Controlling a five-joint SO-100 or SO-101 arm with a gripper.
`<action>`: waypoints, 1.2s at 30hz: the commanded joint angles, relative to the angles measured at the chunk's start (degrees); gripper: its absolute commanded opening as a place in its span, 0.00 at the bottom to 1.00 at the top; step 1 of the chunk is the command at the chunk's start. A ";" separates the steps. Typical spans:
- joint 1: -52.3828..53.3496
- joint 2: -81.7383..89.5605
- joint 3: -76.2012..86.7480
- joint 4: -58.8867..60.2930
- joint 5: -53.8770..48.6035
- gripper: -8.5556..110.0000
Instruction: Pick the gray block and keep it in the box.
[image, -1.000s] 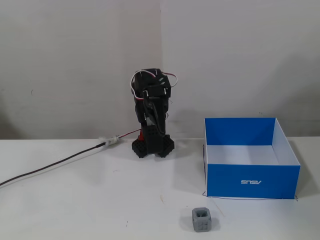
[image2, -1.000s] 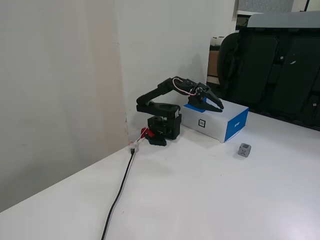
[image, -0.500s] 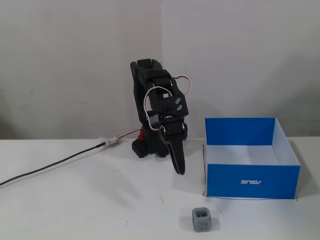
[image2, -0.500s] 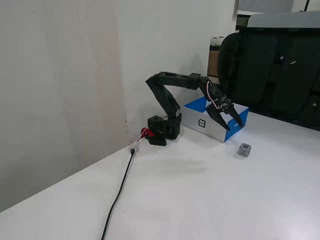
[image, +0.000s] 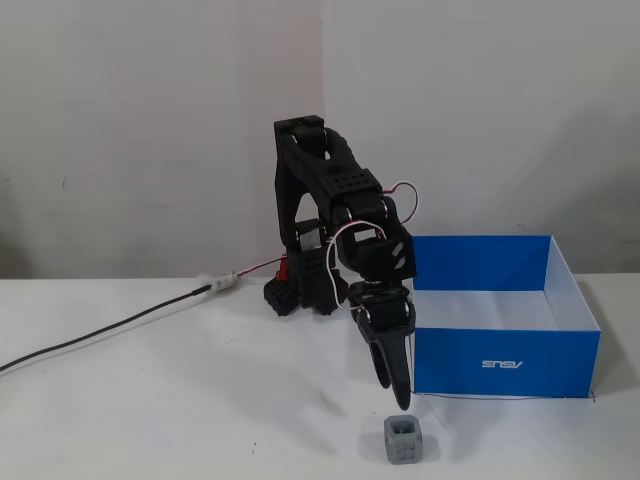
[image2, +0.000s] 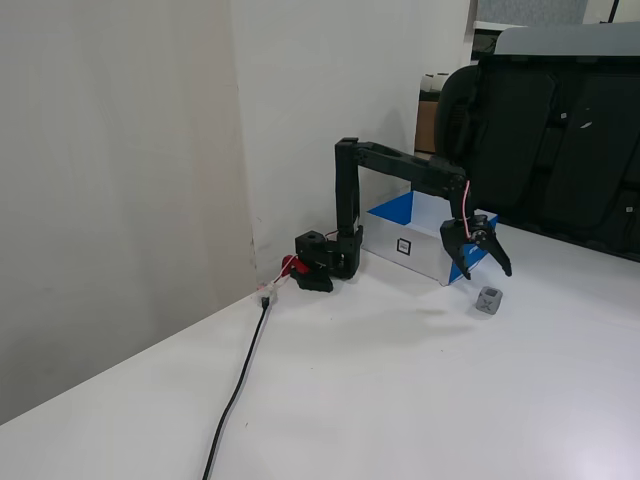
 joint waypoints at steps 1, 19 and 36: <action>-0.62 -0.97 -5.54 0.53 0.44 0.32; 2.29 -24.26 -24.61 5.27 0.35 0.08; -0.35 18.02 -9.32 20.04 -0.97 0.07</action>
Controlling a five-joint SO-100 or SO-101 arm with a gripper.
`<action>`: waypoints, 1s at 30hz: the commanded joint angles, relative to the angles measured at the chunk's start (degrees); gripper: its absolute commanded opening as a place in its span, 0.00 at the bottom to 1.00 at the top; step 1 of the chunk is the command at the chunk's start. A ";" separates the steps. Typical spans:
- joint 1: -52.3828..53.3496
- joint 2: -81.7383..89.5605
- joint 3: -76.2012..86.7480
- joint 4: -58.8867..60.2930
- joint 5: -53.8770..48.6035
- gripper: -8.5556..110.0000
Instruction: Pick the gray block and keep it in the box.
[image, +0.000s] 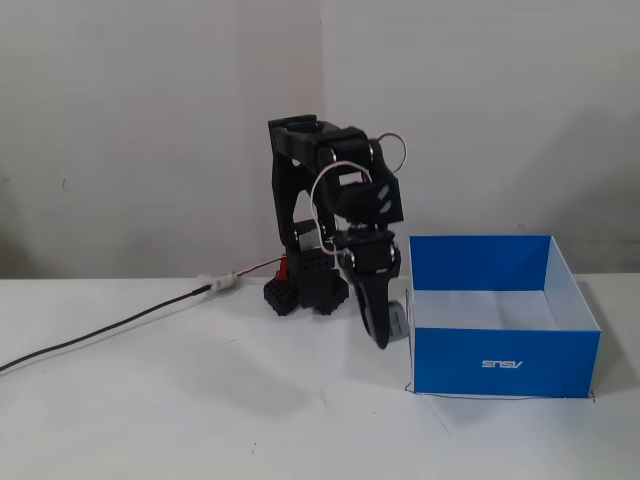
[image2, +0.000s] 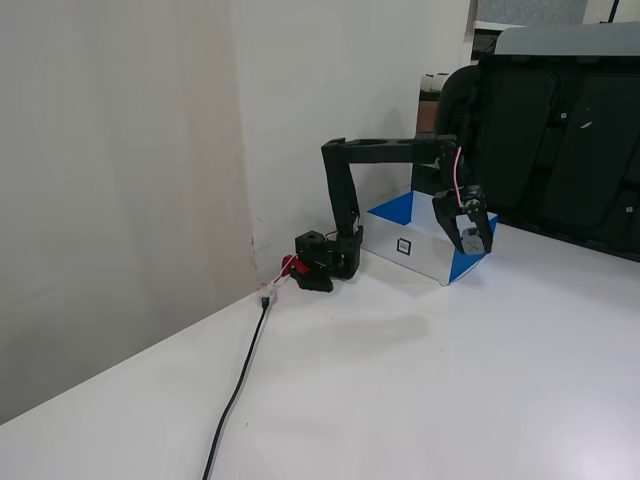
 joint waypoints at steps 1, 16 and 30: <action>-2.46 7.47 -0.09 1.58 -2.37 0.07; -21.80 39.46 16.00 -5.98 -6.59 0.07; -32.96 38.94 33.93 -22.68 -4.22 0.26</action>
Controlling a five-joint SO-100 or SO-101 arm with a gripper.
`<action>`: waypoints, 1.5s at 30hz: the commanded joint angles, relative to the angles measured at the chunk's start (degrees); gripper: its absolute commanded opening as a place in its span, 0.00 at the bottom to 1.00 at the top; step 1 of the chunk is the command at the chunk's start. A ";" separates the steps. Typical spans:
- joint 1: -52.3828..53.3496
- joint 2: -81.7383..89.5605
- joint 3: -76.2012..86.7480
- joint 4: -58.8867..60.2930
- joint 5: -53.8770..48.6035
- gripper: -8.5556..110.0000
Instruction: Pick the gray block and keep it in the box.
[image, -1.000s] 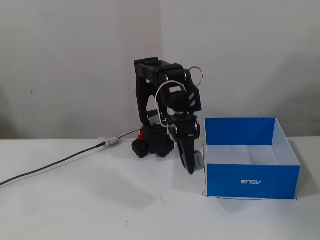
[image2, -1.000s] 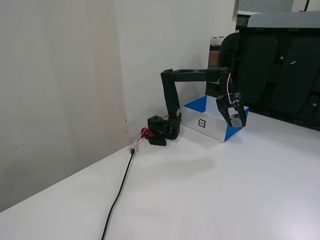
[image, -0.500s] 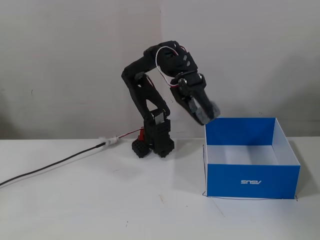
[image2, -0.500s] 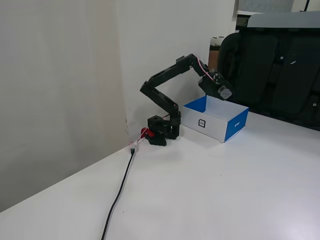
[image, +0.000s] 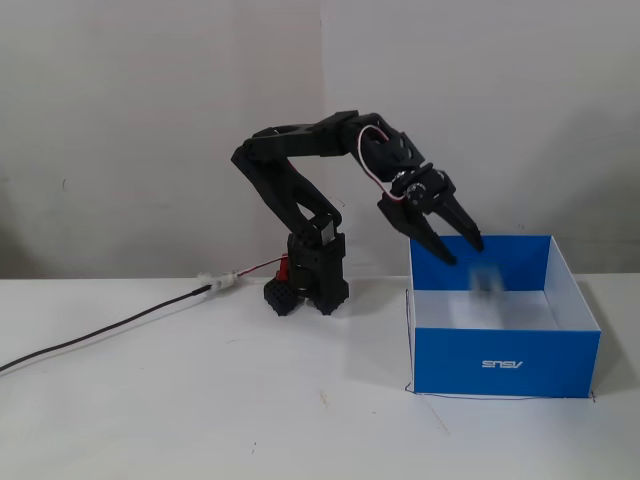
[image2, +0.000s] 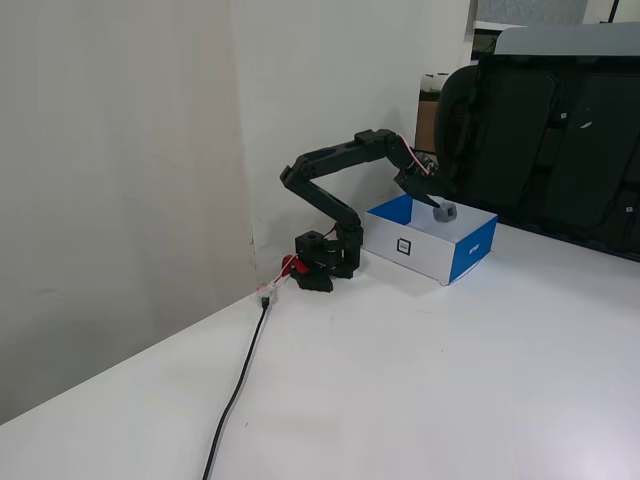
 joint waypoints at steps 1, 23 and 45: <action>1.14 2.29 3.16 -3.78 0.26 0.28; 45.18 22.06 24.52 -26.54 -3.87 0.07; 51.15 65.39 50.63 -20.57 -8.26 0.07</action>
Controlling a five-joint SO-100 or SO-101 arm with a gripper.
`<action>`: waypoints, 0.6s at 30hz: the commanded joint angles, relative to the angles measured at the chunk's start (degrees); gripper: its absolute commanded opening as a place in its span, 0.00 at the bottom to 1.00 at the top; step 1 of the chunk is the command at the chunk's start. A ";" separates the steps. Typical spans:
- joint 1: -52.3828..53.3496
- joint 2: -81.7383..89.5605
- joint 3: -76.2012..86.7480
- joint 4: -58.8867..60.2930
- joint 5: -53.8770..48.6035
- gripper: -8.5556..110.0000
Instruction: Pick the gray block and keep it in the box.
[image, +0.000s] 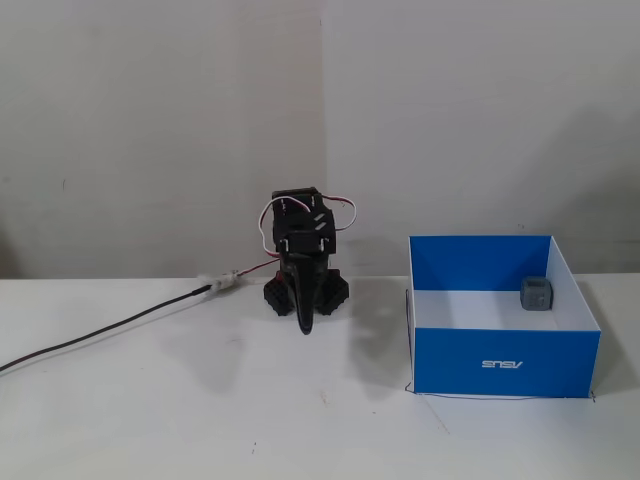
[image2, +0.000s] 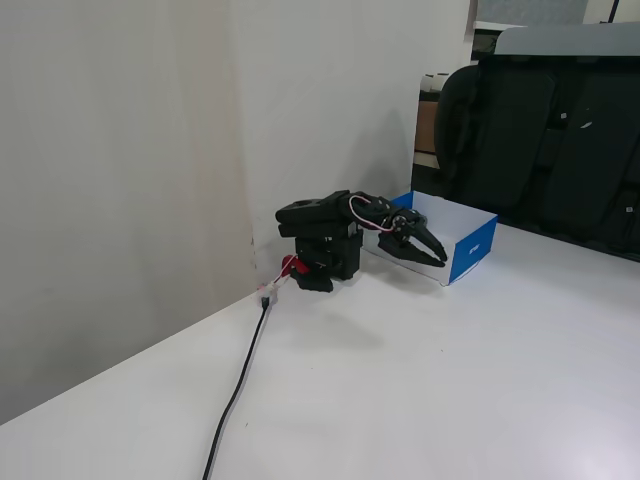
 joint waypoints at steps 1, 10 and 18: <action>2.20 8.53 0.26 0.18 1.58 0.07; 6.94 8.53 -0.18 1.58 1.58 0.07; 7.03 8.53 -0.18 1.49 1.58 0.07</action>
